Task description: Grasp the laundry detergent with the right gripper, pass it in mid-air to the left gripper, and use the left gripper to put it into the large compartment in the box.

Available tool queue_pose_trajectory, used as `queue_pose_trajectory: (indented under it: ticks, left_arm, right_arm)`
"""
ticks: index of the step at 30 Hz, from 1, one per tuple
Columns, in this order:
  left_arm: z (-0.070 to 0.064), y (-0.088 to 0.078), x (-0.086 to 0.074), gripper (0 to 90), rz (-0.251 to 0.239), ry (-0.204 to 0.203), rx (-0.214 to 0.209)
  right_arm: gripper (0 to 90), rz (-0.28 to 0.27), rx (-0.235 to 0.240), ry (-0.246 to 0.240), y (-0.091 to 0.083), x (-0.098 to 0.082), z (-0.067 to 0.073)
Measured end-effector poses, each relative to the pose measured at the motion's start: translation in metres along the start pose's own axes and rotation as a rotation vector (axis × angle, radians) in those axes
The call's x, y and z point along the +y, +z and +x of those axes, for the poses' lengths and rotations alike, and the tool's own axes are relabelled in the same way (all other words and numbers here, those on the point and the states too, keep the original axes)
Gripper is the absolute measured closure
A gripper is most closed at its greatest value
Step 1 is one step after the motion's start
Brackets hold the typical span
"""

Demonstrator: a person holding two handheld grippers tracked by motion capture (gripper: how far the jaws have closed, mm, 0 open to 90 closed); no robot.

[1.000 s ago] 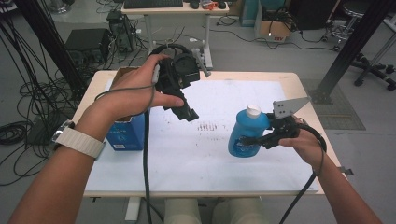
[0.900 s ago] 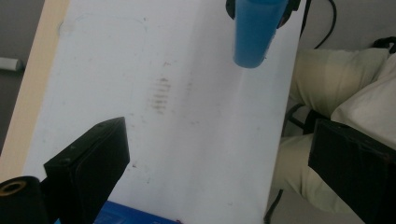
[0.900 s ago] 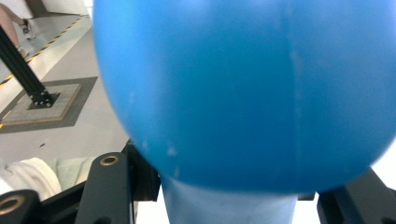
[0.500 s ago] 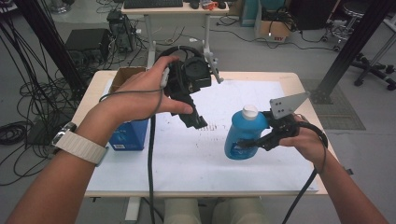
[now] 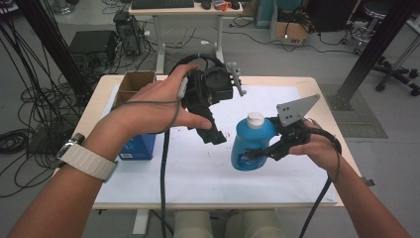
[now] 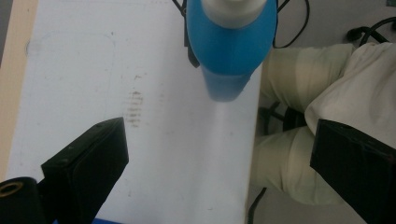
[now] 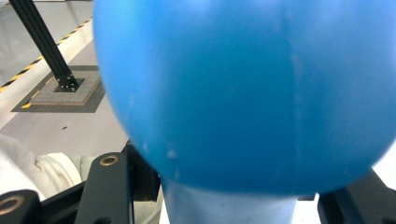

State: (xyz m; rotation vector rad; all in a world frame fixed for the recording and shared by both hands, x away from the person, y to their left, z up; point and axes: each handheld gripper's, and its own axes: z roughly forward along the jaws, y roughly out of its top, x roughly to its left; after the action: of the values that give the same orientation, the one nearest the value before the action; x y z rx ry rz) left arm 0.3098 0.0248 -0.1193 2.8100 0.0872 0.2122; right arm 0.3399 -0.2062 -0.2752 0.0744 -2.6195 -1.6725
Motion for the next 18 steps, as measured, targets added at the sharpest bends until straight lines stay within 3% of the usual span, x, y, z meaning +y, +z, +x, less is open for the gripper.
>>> queue_pose_trajectory:
  ticks: [2, 9, 18]
  left_arm:
    - [0.000, 0.001, 0.001, 4.6, 0.003, 0.004, -0.007]
    - [0.000, 0.004, 0.004, 4.6, 0.009, 0.011, -0.009]
    - [0.002, 0.013, 0.010, 4.5, 0.009, 0.013, -0.022]
  right_arm:
    - [42.4, 0.009, 0.004, -0.011, 0.002, 0.000, -0.001]
    - [42.3, 0.020, -0.009, 0.035, 0.011, 0.001, 0.000]
    - [42.4, 0.040, 0.005, 0.038, 0.024, -0.002, -0.002]
